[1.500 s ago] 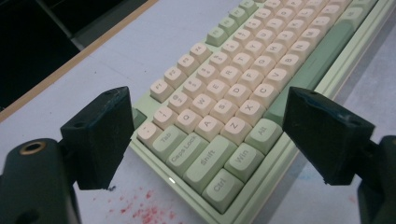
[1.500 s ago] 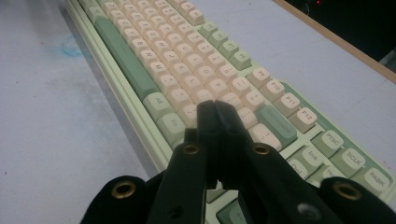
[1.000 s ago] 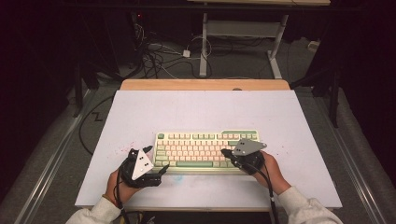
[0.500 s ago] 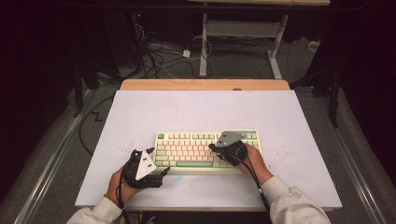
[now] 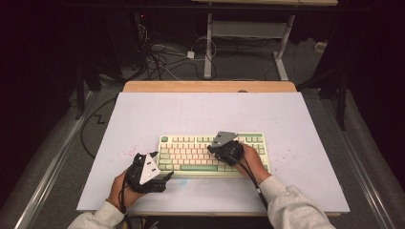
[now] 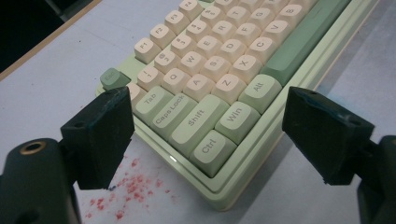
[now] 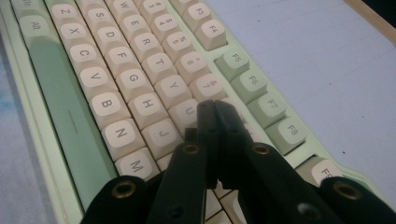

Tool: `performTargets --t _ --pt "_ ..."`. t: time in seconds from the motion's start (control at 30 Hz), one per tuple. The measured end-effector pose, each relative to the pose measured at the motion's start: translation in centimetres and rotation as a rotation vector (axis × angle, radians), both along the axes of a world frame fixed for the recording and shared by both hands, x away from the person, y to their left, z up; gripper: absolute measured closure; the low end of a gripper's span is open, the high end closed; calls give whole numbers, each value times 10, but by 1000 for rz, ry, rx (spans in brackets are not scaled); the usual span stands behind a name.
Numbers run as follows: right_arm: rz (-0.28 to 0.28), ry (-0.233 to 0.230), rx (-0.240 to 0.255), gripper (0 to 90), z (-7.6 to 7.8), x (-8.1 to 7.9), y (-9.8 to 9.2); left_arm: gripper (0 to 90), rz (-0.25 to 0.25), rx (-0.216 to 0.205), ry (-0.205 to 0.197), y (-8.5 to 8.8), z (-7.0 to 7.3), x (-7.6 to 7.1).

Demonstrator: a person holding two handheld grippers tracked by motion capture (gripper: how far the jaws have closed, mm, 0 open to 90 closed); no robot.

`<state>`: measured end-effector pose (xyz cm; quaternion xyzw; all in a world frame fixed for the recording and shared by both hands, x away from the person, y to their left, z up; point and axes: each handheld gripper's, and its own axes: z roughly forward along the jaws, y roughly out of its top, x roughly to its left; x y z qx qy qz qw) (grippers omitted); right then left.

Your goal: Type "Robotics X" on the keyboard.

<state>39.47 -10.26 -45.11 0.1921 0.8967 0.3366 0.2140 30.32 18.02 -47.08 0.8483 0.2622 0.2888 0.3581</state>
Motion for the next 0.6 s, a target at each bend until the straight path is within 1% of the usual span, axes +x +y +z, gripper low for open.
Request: performTargets --t 0.07,0.1,0.13,0.17,0.2,0.27,0.33,0.37,0.43,0.5,0.6 --pt "-1 3 -9 900 0 0 1 163 -2 6 0 -1 0 0" --pt "-10 14 -32 900 -1 1 2 163 -4 9 1 -1 0 0" --pt "-7 22 -28 900 -1 0 2 163 -3 11 2 -1 0 0" --pt "-6 26 -45 900 0 0 3 163 -2 11 2 -1 0 0" --pt "-3 22 -53 900 1 -1 4 163 -2 11 2 -1 0 0" --pt "5 25 -37 900 1 -1 3 163 -2 8 1 -1 0 0" --pt "-13 26 -6 900 3 -1 0 163 0 4 2 0 0 0" --pt "-12 20 -1 900 4 -1 -1 163 1 4 2 0 0 0" --pt "-26 27 18 900 5 -2 -3 163 1 6 1 0 1 0" --pt "-21 18 25 898 7 -2 -6 163 3 10 1 0 0 0" --pt "-21 4 55 886 9 -5 -8 163 3 6 1 0 1 0"
